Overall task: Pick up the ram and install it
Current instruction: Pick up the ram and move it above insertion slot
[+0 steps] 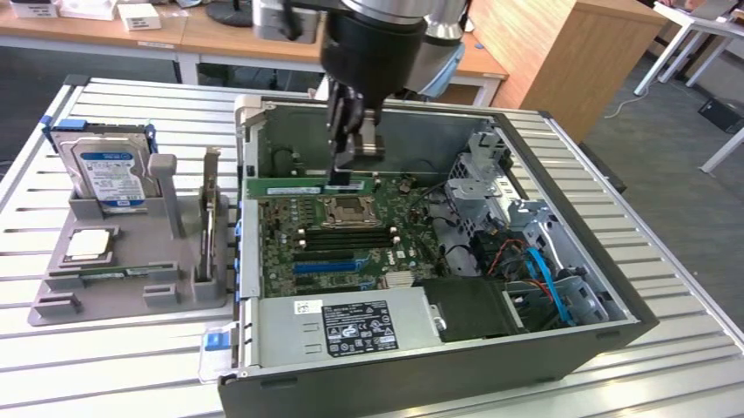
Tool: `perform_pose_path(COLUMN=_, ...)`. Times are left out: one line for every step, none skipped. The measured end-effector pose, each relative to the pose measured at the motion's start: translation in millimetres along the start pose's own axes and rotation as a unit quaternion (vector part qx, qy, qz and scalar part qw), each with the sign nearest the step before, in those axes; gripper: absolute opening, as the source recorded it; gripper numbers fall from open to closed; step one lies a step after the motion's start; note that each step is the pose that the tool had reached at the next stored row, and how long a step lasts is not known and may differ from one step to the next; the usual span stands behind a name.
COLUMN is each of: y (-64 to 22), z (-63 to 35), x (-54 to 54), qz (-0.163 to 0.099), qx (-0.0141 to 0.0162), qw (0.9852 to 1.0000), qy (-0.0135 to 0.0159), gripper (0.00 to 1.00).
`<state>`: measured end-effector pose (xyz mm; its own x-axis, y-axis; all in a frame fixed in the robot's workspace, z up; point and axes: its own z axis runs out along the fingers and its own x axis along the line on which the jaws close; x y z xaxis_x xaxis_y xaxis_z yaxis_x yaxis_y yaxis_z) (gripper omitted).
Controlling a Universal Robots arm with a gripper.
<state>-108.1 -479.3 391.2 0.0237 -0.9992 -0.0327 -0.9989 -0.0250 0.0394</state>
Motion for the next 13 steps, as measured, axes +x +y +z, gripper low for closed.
perform_pose_path(y=-3.8, z=-0.2, x=0.1, qz=0.000, qx=0.0000, qw=1.0000, qy=0.0000, gripper=0.11)
perform_pose_path(y=-7.4, z=-0.3, x=0.2, qz=0.000, qx=0.0000, qw=1.0000, qy=0.0000, gripper=0.11)
perform_pose_path(y=-11.0, z=-0.4, x=0.3, qz=0.000, qx=0.0000, qw=1.0000, qy=0.0000, gripper=0.11)
perform_pose_path(y=-14.4, z=-0.5, x=0.4, qz=0.000, qx=0.0000, qw=1.0000, qy=-0.0001, gripper=0.11)
perform_pose_path(y=-17.2, z=-0.7, x=0.5, qz=0.000, qx=-0.0001, qw=1.0000, qy=0.0000, gripper=0.11)
perform_pose_path(y=-19.4, z=-0.7, x=0.6, qz=0.000, qx=-0.0001, qw=1.0000, qy=0.0000, gripper=0.11)
perform_pose_path(y=-21.1, z=-0.8, x=0.6, qz=0.000, qx=-0.0001, qw=1.0000, qy=-0.0001, gripper=0.11)
perform_pose_path(y=-22.0, z=-0.9, x=0.7, qz=0.000, qx=-0.0001, qw=1.0000, qy=0.0000, gripper=0.11)
perform_pose_path(y=-22.0, z=-0.9, x=0.7, qz=0.000, qx=-0.0001, qw=1.0000, qy=0.0000, gripper=0.11)
perform_pose_path(y=-22.0, z=-0.9, x=0.7, qz=0.000, qx=-0.0001, qw=1.0000, qy=0.0000, gripper=0.11)
perform_pose_path(y=-22.0, z=-0.9, x=0.7, qz=0.000, qx=-0.0001, qw=1.0000, qy=0.0000, gripper=0.11)
perform_pose_path(y=-22.0, z=-0.9, x=0.7, qz=0.000, qx=-0.0001, qw=1.0000, qy=0.0000, gripper=0.11)
perform_pose_path(y=-22.1, z=-0.8, x=0.7, qz=0.000, qx=-0.0001, qw=1.0000, qy=0.0000, gripper=0.11)
